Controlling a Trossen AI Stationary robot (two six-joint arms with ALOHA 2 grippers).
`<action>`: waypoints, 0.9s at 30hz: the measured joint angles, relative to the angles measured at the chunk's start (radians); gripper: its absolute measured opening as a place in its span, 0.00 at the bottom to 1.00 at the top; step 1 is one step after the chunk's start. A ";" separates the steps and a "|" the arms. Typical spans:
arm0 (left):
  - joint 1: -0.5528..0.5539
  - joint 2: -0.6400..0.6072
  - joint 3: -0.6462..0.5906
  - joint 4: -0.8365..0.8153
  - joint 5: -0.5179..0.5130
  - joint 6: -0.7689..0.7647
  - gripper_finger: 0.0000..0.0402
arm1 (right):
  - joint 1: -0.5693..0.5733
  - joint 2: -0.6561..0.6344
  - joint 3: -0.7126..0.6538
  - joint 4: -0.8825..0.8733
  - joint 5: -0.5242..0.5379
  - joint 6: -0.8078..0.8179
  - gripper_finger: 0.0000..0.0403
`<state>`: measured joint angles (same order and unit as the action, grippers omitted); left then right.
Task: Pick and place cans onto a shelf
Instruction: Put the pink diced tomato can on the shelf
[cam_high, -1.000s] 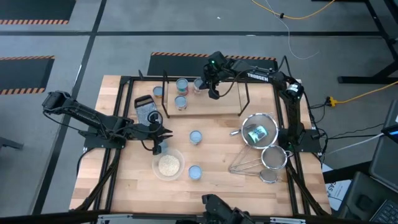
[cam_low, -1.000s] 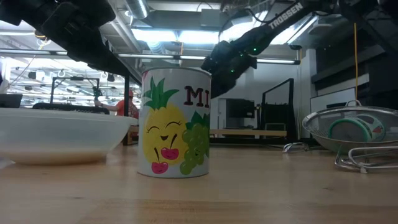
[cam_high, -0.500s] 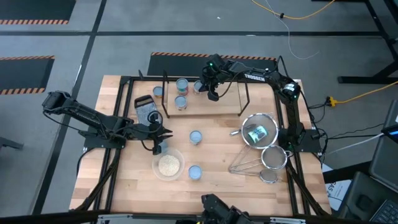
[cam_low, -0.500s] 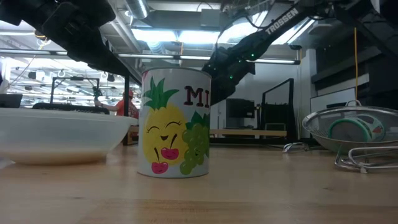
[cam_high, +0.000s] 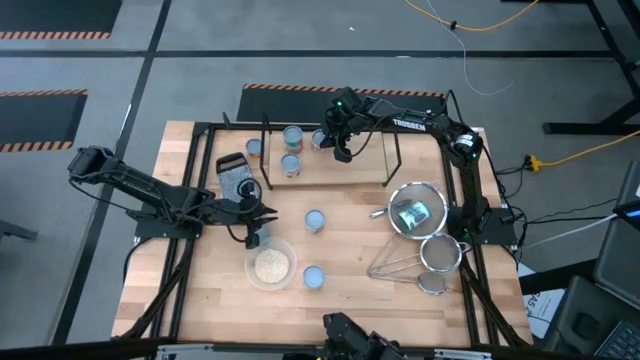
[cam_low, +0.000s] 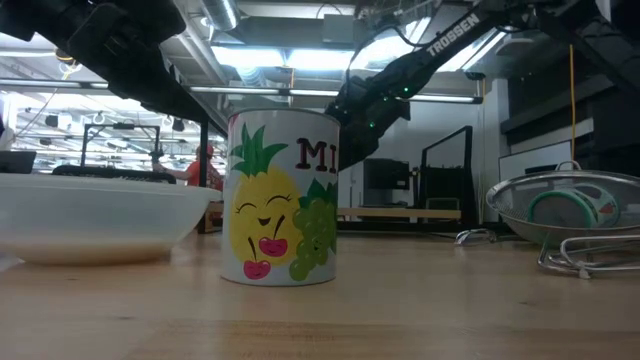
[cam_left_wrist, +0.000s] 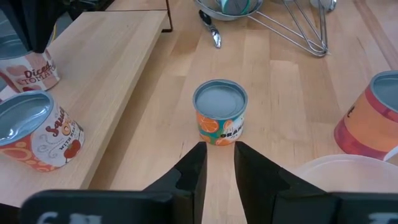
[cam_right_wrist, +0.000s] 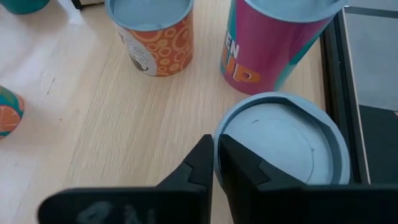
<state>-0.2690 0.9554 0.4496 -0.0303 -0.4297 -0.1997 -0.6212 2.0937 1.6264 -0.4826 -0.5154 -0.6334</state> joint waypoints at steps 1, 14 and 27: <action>0.000 0.000 0.000 0.000 0.000 0.000 0.18 | 0.000 0.000 0.000 0.000 0.001 0.000 0.08; 0.000 0.000 0.000 0.000 0.000 0.000 0.18 | 0.000 0.000 0.000 0.006 0.002 0.000 0.09; 0.000 0.000 0.000 0.000 0.000 0.000 0.19 | 0.000 0.000 0.000 0.008 0.000 0.000 0.28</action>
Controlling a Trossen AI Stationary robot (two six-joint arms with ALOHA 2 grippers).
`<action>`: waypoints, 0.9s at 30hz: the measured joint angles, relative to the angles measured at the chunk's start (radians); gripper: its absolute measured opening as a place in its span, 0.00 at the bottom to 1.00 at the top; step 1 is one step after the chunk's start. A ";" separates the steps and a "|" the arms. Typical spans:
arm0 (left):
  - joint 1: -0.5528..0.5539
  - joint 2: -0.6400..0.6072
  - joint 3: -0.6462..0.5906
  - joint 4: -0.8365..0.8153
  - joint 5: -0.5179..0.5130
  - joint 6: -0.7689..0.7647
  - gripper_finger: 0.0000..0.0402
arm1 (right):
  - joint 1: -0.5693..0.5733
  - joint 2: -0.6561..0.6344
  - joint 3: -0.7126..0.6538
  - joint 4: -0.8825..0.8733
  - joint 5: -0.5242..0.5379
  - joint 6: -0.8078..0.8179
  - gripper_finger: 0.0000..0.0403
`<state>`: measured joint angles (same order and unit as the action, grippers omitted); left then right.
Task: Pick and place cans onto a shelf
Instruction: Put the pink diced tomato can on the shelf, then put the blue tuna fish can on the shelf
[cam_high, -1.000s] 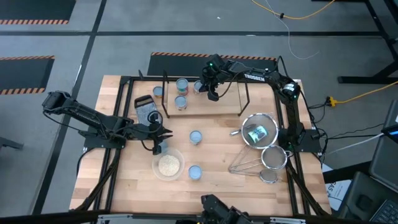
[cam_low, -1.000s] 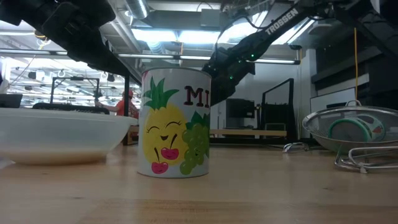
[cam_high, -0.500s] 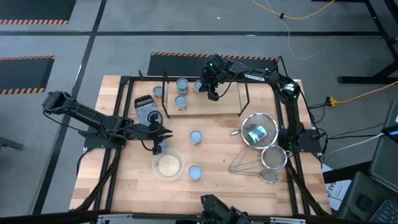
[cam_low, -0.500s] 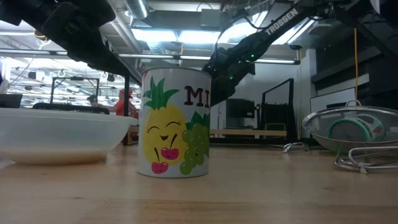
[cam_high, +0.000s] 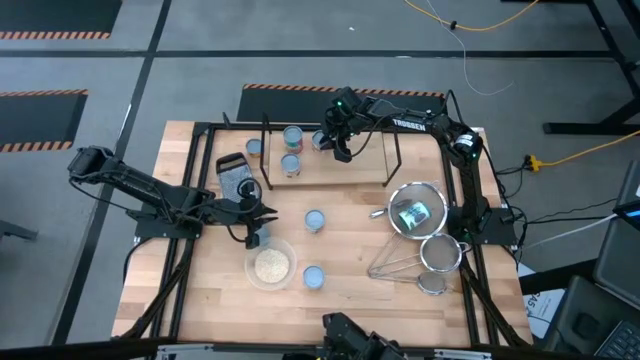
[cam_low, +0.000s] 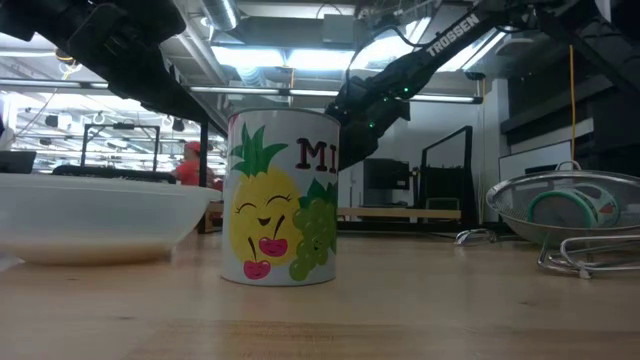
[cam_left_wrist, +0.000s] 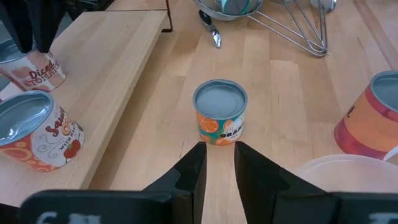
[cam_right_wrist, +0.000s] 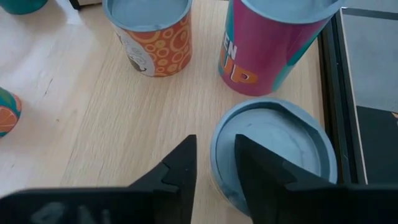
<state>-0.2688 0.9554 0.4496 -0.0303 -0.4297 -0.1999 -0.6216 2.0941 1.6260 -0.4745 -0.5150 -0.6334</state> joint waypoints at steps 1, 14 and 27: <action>0.000 0.000 0.000 0.000 0.000 0.000 0.19 | 0.000 0.000 0.000 0.002 0.000 0.000 0.29; 0.000 0.000 0.000 0.000 0.000 0.000 0.18 | 0.001 0.000 0.062 -0.064 -0.010 0.000 0.29; 0.000 0.000 0.000 0.000 0.000 0.000 0.18 | 0.035 0.000 0.392 -0.502 -0.037 0.000 0.29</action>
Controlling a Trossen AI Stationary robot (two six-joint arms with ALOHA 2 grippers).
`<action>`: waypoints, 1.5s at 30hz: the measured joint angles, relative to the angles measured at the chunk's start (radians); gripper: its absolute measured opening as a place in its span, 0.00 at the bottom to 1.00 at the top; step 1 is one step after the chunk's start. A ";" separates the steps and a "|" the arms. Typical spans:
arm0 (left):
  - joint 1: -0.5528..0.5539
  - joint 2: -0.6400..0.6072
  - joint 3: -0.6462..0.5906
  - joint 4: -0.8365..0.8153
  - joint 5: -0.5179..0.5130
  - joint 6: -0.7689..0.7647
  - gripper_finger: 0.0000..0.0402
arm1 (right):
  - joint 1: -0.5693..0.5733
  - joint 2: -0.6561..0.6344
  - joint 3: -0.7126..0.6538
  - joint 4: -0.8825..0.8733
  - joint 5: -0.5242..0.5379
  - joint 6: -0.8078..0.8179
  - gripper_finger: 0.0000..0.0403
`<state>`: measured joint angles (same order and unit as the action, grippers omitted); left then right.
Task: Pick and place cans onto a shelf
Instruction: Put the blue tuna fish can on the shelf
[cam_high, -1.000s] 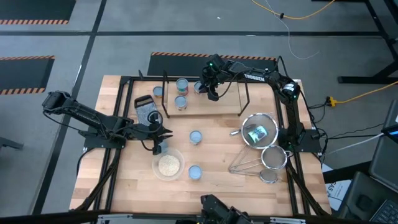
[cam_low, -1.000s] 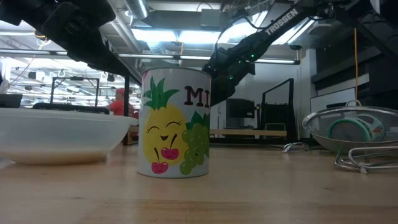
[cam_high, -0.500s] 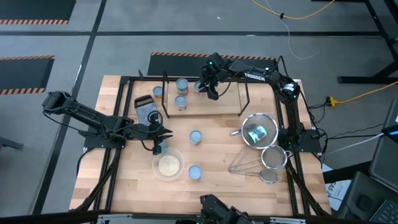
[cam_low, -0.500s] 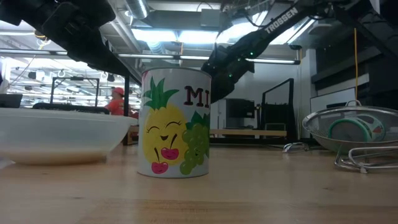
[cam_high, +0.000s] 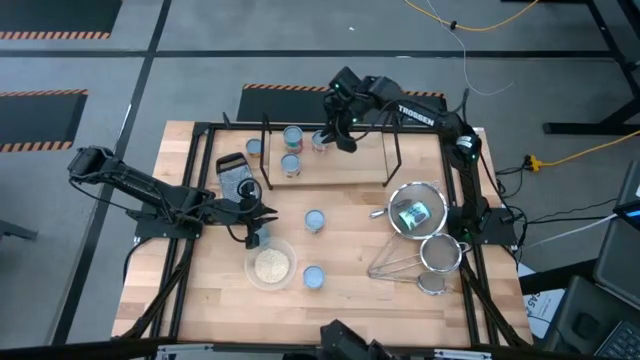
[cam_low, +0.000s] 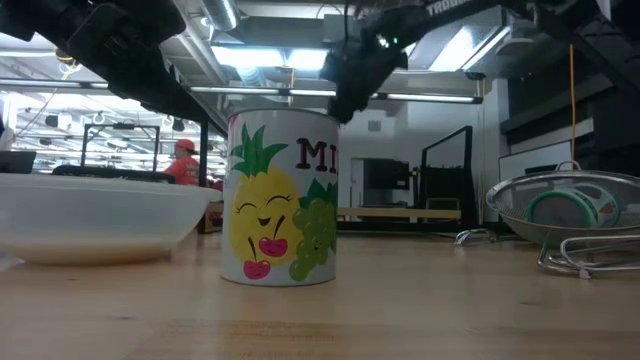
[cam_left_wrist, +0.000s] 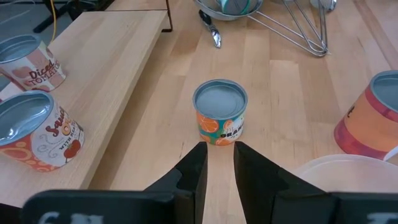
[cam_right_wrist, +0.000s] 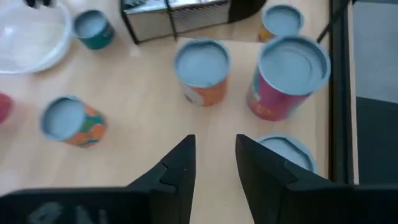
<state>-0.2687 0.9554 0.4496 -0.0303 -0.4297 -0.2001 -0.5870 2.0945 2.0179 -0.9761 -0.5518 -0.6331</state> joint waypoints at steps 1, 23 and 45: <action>0.000 0.000 0.000 0.000 0.000 0.000 0.18 | 0.005 0.000 0.023 -0.028 0.000 0.000 0.29; 0.000 0.000 0.000 0.000 0.000 0.000 0.18 | 0.263 -0.068 0.149 -0.594 0.001 0.073 0.29; 0.000 0.000 0.000 -0.002 0.000 0.000 0.18 | 0.304 -0.702 -0.744 0.007 0.023 0.374 0.29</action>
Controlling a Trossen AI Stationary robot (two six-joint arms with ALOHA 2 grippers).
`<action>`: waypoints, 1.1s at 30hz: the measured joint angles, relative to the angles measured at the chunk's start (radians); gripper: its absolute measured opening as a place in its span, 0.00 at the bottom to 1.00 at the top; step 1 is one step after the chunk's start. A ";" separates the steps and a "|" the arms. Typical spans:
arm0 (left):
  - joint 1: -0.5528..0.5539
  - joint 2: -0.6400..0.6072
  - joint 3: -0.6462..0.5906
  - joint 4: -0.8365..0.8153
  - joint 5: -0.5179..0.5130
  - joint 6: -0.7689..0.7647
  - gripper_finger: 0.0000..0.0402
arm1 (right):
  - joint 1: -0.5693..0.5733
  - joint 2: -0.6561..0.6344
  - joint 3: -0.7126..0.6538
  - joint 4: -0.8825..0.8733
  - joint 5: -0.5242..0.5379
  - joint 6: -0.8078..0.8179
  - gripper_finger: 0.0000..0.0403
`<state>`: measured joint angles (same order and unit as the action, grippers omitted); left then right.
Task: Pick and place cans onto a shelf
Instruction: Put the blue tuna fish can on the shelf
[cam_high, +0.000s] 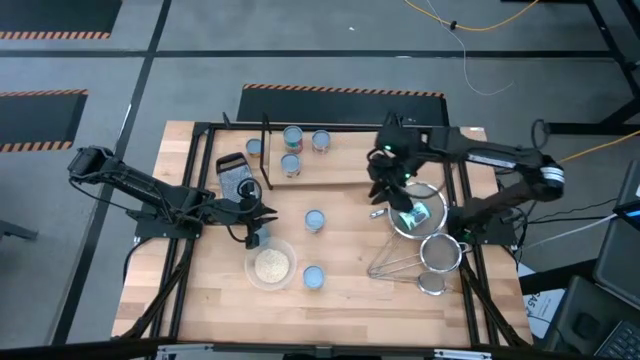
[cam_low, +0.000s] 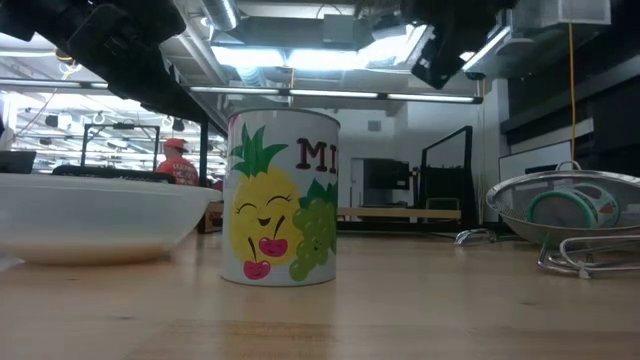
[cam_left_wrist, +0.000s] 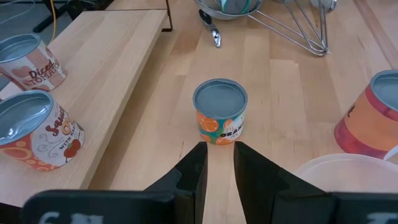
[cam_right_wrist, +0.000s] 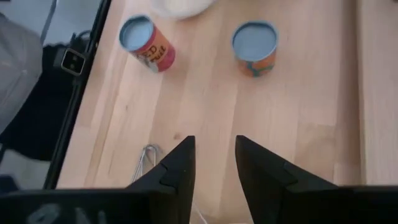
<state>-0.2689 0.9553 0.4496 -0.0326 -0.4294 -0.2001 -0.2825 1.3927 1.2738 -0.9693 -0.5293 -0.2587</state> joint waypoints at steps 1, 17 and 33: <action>0.000 0.000 0.000 0.000 0.000 0.000 0.18 | 0.000 -0.031 -0.040 0.043 0.000 0.019 0.29; 0.012 -0.001 0.001 0.187 -0.124 0.029 0.18 | 0.000 -0.225 -0.453 0.580 0.014 0.128 0.29; 0.256 -0.002 0.225 0.198 -0.144 0.289 0.33 | 0.000 -0.224 -0.503 0.638 0.013 0.125 0.29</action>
<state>-0.0131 0.9531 0.6750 0.1657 -0.5735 0.0887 -0.2825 1.1687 0.7708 -0.3313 -0.5167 -0.1334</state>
